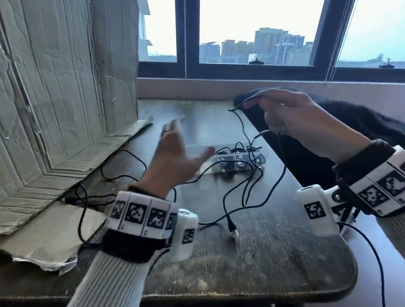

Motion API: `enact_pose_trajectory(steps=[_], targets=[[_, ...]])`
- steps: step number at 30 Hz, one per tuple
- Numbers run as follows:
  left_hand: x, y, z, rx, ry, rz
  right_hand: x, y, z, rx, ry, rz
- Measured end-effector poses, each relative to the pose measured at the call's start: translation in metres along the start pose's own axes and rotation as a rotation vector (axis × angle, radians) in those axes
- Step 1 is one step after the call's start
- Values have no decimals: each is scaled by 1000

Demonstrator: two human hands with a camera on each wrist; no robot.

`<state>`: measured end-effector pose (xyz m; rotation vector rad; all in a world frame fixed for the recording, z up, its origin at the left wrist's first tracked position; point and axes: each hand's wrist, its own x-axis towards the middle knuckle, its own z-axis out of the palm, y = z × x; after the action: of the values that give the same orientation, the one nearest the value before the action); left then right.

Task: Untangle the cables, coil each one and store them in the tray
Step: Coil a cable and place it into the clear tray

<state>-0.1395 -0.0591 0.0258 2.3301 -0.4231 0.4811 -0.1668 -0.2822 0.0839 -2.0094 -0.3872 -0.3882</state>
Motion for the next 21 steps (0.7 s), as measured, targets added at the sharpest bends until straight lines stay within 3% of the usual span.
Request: enact_pose_trajectory(steps=[3, 6, 9, 12, 17, 21], targets=[[11, 31, 19, -175, -86, 70, 4, -14, 12, 14, -76, -77], [19, 43, 31, -308, -8, 136, 6, -25, 13, 18, -25, -128], [23, 33, 32, -241, 23, 215, 8, -33, 1, 59, 174, -94], [27, 14, 30, -180, 10, 204, 14, -31, -26, 86, 411, -30], [42, 1, 19, -64, 12, 223, 29, -5, -49, -35, 548, 1], [50, -15, 4, 11, -14, 200, 28, 7, -71, 105, 665, 104]])
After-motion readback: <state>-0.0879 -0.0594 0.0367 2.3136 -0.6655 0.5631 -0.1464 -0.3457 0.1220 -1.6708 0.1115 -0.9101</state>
